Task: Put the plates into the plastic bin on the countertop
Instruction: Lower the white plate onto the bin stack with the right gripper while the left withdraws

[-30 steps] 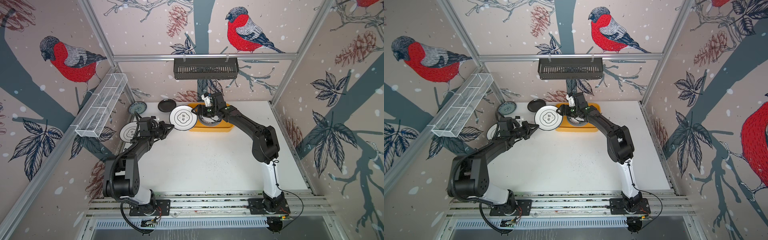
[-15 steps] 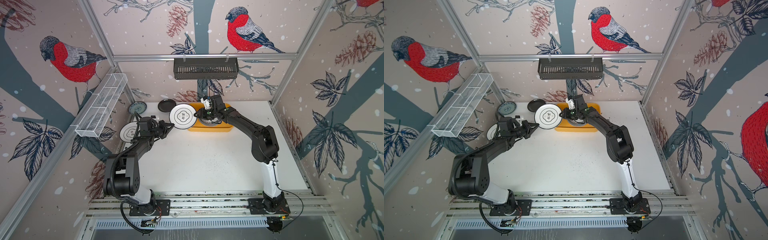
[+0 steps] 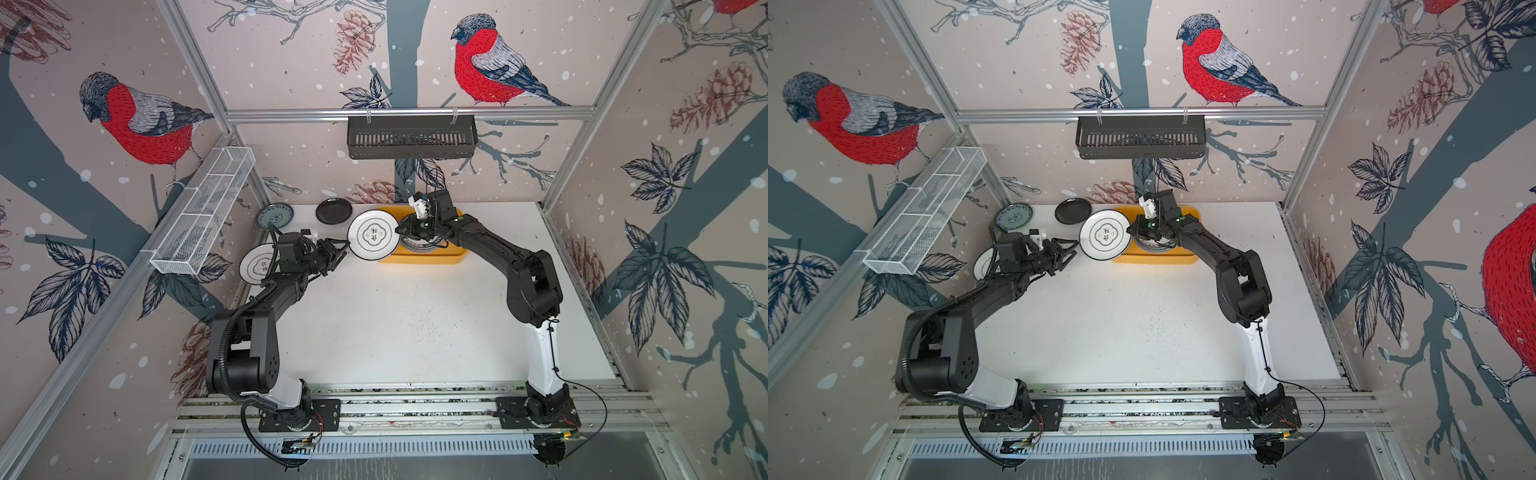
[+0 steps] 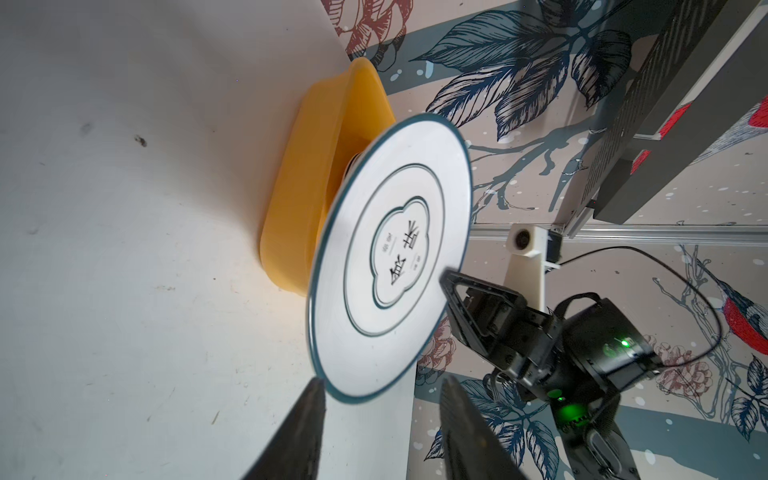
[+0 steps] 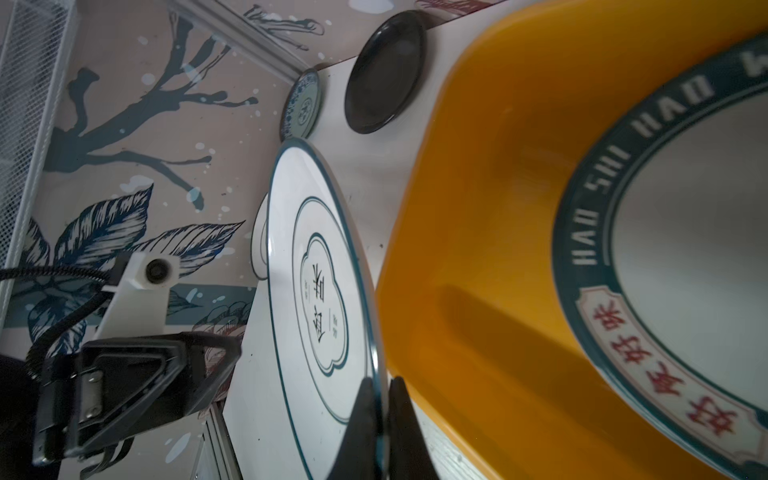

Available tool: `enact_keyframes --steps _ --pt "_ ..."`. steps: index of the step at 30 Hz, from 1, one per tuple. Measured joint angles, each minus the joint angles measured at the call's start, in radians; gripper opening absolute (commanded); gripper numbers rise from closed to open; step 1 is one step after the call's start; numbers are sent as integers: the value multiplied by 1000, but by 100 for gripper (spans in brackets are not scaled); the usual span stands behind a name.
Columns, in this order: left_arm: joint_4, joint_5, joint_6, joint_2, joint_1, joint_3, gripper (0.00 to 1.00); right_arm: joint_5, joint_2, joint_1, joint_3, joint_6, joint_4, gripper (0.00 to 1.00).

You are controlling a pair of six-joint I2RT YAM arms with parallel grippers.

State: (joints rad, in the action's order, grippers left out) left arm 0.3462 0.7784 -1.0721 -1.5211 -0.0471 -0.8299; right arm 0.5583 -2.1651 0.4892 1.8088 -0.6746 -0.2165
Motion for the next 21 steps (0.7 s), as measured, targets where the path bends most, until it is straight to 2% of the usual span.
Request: enact_keyframes --steps 4,7,15,21 --pt "-58 -53 32 39 0 -10 66 11 1 -68 -24 -63 12 3" --pt "-123 -85 69 93 -10 -8 69 10 -12 -105 23 -63 8 3" --pt "-324 -214 153 378 -80 86 96 -2 -71 -185 119 -83 8 3" --pt "-479 -312 164 632 -151 172 96 -15 -102 -203 162 -84 2 3"
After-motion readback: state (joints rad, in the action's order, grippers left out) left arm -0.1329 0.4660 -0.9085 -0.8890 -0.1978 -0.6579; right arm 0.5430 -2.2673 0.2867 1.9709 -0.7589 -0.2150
